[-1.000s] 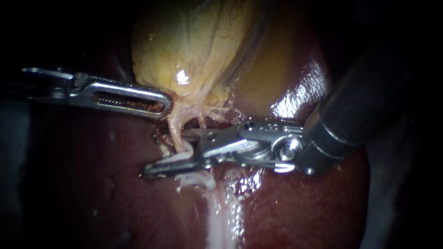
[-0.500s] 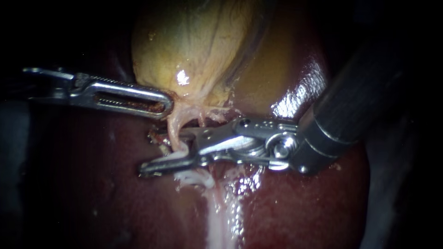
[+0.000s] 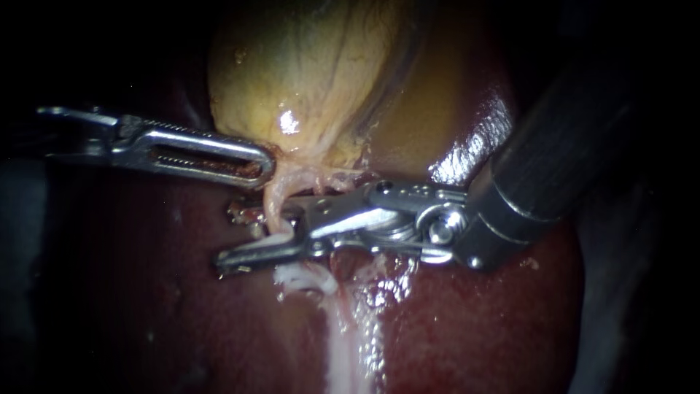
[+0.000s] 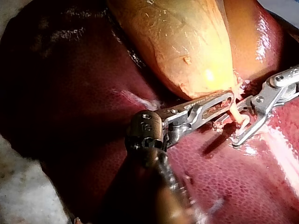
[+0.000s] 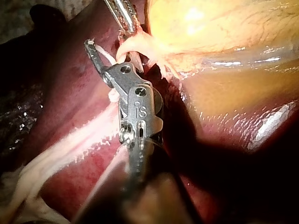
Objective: Clipping third clip left tube
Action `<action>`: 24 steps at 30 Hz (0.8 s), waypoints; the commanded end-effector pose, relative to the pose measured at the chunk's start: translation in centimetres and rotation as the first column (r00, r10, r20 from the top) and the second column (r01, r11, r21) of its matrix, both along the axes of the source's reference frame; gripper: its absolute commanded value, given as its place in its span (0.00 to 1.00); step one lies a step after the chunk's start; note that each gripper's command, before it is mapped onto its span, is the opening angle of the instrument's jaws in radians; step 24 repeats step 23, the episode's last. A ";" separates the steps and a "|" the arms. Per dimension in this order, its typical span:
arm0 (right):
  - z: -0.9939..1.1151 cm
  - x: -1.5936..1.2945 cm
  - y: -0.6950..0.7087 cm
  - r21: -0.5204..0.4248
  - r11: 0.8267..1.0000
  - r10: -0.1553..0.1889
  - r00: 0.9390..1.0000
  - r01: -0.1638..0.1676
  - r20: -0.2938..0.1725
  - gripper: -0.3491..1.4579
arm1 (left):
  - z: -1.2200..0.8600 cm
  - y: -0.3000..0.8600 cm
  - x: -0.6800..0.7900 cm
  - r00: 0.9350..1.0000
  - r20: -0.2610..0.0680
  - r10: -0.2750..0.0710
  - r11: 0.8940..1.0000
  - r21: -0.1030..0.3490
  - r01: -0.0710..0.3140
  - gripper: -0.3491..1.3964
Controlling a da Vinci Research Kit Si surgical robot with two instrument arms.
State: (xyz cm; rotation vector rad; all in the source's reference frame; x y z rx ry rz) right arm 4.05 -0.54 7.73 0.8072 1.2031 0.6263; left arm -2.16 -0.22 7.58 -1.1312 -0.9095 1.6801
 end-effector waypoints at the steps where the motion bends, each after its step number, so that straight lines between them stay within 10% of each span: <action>1: -0.02 -0.01 -0.02 0.018 1.000 0.001 1.000 -0.001 0.004 0.00 | 0.00 0.00 0.00 1.000 0.000 0.000 1.000 0.000 0.000 0.00; 24: -0.01 -0.06 -0.03 0.037 0.999 -0.021 1.000 0.021 0.002 0.00 | 0.02 0.01 0.00 1.000 0.000 0.001 1.000 0.000 -0.001 0.00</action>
